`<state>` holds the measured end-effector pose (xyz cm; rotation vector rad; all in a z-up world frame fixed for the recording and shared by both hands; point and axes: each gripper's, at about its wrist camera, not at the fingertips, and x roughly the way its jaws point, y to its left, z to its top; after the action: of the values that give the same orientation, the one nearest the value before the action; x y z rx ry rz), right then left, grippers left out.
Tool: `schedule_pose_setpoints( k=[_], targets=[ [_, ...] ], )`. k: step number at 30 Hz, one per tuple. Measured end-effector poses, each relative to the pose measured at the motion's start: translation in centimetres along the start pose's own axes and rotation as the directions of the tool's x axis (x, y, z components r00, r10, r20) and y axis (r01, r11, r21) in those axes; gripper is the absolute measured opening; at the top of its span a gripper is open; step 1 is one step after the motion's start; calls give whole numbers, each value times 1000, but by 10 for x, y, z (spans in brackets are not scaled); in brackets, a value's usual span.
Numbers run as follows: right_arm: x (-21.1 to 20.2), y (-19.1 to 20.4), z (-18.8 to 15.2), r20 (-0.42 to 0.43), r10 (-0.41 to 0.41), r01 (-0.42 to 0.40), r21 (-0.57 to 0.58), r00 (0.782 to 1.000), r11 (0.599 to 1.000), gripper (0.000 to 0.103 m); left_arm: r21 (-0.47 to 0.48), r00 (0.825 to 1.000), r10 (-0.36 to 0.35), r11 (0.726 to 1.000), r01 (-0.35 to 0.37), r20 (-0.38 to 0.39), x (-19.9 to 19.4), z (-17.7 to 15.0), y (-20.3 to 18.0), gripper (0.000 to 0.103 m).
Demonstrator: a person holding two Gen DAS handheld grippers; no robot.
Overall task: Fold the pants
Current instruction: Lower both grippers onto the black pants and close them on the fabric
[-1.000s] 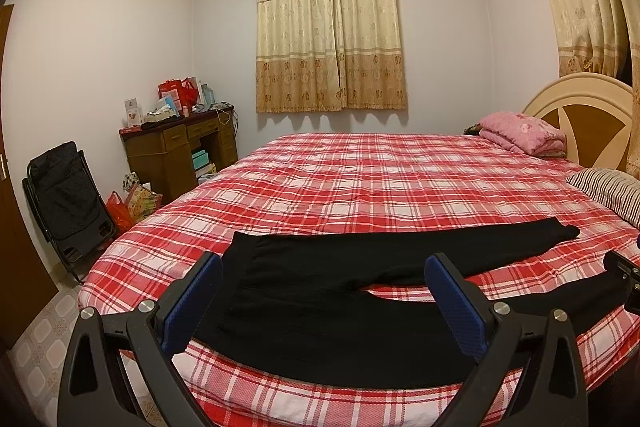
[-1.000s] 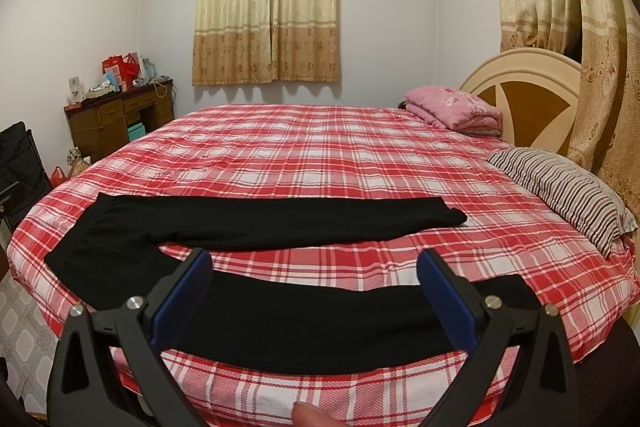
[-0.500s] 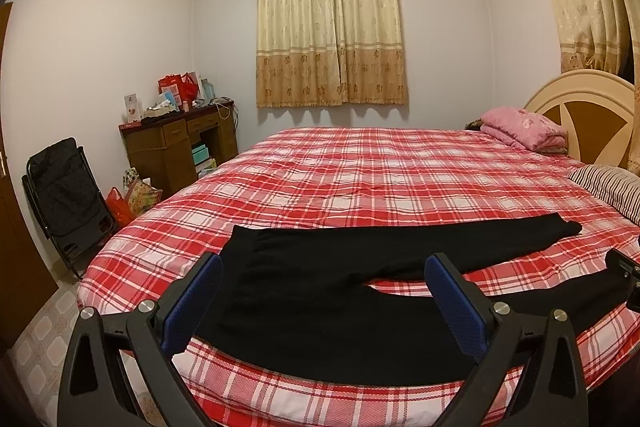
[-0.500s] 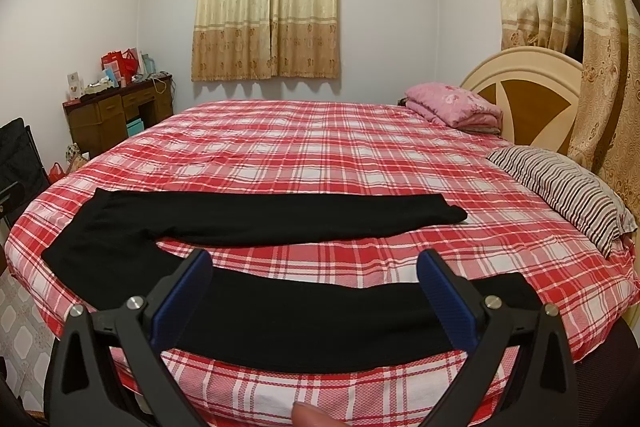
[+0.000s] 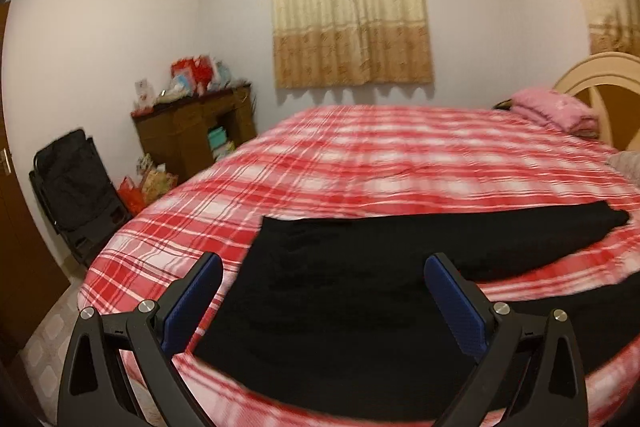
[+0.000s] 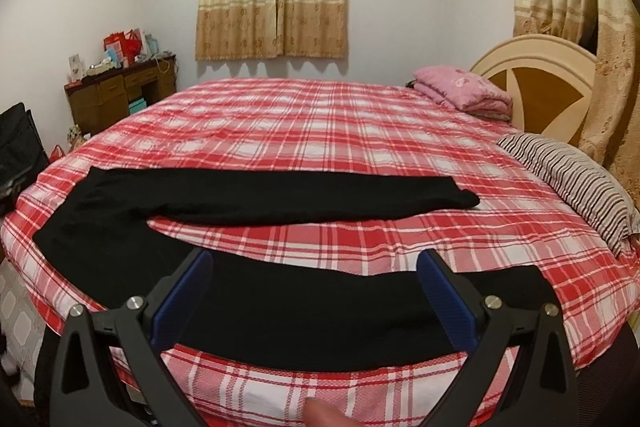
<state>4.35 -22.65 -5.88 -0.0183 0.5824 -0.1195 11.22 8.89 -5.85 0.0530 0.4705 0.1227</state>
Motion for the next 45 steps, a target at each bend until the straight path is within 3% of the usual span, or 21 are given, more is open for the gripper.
schedule_pose_setpoints(
  k=[3,7,12,15,17,19,21,23,25,27,30,33,37,41,45],
  targets=[
    [15,-9,-4,-24,5,-5,18,1000,1000,103,-12,997,42,999,-43,-57,53,6,38,102],
    [35,-26,-12,-59,13,-10,52,998,999,103,-38,993,18,999,-23,-114,117,15,77,102],
    [62,-47,-15,-117,-21,28,60,993,998,103,-52,974,-18,999,6,-227,190,21,88,102],
    [75,-57,-10,-151,-56,62,37,987,997,102,-9,959,-2,1000,-1,-285,233,21,79,100],
    [83,-66,-5,-164,-62,69,36,984,997,102,29,949,21,999,-12,-314,251,20,76,85],
    [91,-79,2,-177,-70,79,40,982,996,102,22,930,-11,1000,21,-368,271,19,75,65],
    [100,-93,9,-189,-70,81,52,980,995,97,16,915,-14,1000,23,-404,284,16,77,64],
    [108,-111,15,-206,-70,89,84,976,993,95,28,912,-7,999,21,-410,287,13,77,61],
    [118,-137,23,-221,-73,102,124,972,987,95,9,902,-52,998,62,-428,290,9,76,40],
    [131,-158,29,-234,-85,123,153,969,980,94,-10,903,-80,996,84,-422,291,9,77,39],
    [157,-196,37,-268,-115,170,192,957,966,84,-17,898,-110,993,113,-427,294,11,75,27],
    [190,-233,47,-326,-140,220,221,935,950,78,-25,893,-109,994,109,-437,297,13,73,27],
    [233,-276,61,-375,-145,255,262,916,931,76,-13,894,-100,994,105,-438,298,13,71,27],
    [274,-299,76,-402,-123,243,263,908,934,76,-4,896,-91,995,99,-434,300,12,70,27],
    [312,-305,79,-450,-36,182,286,892,941,76,-1,906,-82,996,89,-416,302,10,70,29]
  ],
)
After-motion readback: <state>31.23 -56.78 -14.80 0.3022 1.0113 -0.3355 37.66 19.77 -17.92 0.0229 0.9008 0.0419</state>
